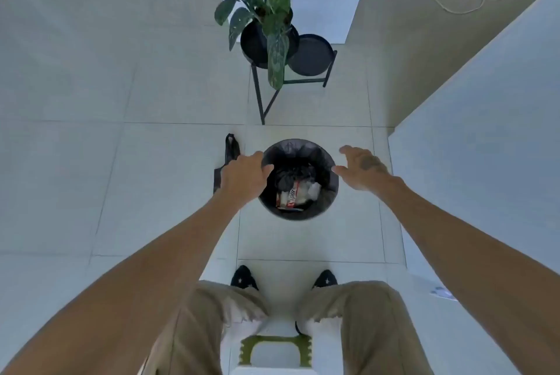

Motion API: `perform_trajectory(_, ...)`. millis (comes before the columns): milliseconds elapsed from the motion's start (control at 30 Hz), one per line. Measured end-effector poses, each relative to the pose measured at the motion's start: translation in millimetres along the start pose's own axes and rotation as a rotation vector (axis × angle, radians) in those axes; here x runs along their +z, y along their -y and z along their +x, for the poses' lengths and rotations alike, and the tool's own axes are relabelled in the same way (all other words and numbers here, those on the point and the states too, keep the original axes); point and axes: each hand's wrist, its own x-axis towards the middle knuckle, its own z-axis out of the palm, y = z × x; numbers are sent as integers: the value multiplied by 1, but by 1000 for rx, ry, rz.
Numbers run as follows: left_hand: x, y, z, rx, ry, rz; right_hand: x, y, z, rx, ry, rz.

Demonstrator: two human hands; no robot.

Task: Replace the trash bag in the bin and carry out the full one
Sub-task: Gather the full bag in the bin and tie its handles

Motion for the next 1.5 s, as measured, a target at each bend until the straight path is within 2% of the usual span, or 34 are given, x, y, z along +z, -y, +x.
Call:
perform_trajectory(200, 94, 26, 55, -22, -41, 39, 59, -18, 79, 17, -27, -79)
perform_trajectory(300, 144, 37, 84, -9, -136, 39, 89, -28, 123, 11, -76, -119)
perform_trajectory(500, 218, 44, 124, -41, -253, 15, 131, -37, 182, -13, -47, -283)
perform_trajectory(733, 252, 55, 123, -61, -292, -47, 141, -30, 173, -24, -64, -366)
perform_trajectory(833, 255, 56, 103, -69, -253, -119, 149, -30, 152, 13, -34, -356)
perform_trajectory(900, 257, 58, 87, -96, -238, -128, 160, -32, 141, 31, -79, -353)
perform_trajectory(1000, 257, 66, 76, -151, -190, -197, 174, -33, 128, 55, -110, -275)
perform_trajectory(1133, 262, 75, 58, -179, -214, -299, 207, -34, 122, 84, -202, -159)
perform_trajectory(1433, 285, 95, 41, -245, -368, -574, 286, -37, 132, -17, -467, 216)
perform_trajectory(1500, 287, 95, 40, -215, -418, -622, 291, -41, 131, -56, -526, 271)
